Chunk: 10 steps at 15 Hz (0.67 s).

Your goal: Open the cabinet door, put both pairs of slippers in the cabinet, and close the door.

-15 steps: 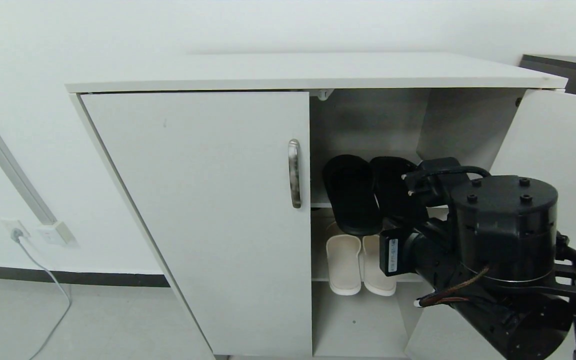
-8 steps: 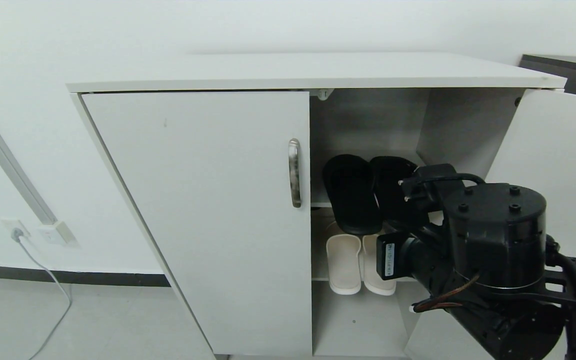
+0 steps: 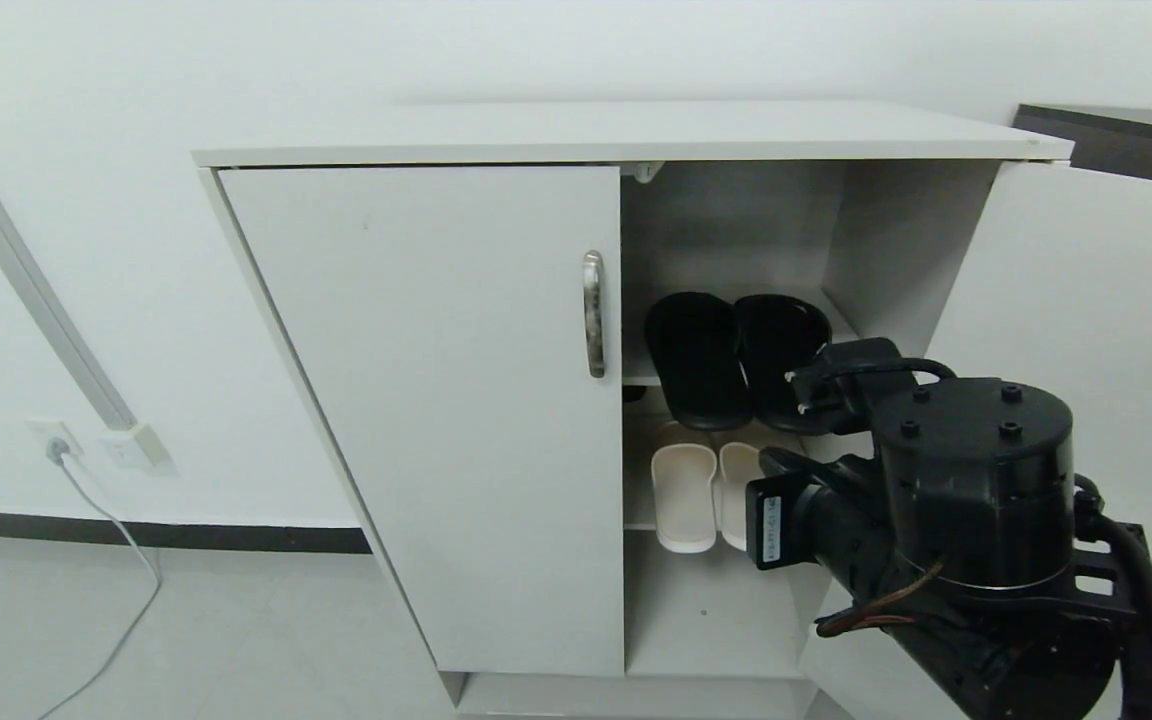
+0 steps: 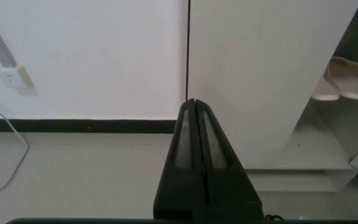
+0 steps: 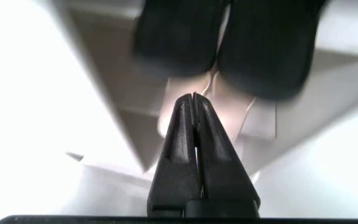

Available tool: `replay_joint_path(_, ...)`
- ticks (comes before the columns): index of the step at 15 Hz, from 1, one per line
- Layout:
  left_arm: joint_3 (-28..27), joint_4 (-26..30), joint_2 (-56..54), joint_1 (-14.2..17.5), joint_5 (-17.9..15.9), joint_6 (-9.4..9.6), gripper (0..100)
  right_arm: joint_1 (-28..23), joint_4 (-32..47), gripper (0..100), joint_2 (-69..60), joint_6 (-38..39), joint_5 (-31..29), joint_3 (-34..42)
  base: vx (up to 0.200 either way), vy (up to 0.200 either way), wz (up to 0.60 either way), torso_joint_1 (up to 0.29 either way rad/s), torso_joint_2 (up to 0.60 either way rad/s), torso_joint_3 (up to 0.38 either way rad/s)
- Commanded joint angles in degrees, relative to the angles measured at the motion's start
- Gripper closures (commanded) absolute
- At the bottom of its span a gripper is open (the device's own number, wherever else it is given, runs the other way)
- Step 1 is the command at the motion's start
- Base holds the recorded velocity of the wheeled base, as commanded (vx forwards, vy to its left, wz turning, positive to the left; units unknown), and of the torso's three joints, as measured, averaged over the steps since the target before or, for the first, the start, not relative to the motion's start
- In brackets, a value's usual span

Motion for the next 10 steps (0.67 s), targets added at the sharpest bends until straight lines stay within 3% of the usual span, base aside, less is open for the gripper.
replay_joint_path(1,0.0,0.0,0.1,0.0,0.0,0.0,100,0.0,0.0,100,0.4,0.0,0.0,0.1,-0.2,0.0,0.0,0.002,0.0,0.007)
replay_joint_path(10,0.0,0.0,0.1,-0.1,0.0,-0.09,100,-0.4,-2.2,100,0.3,0.2,0.3,2.2,-0.2,0.0,0.0,0.001,0.0,0.003)
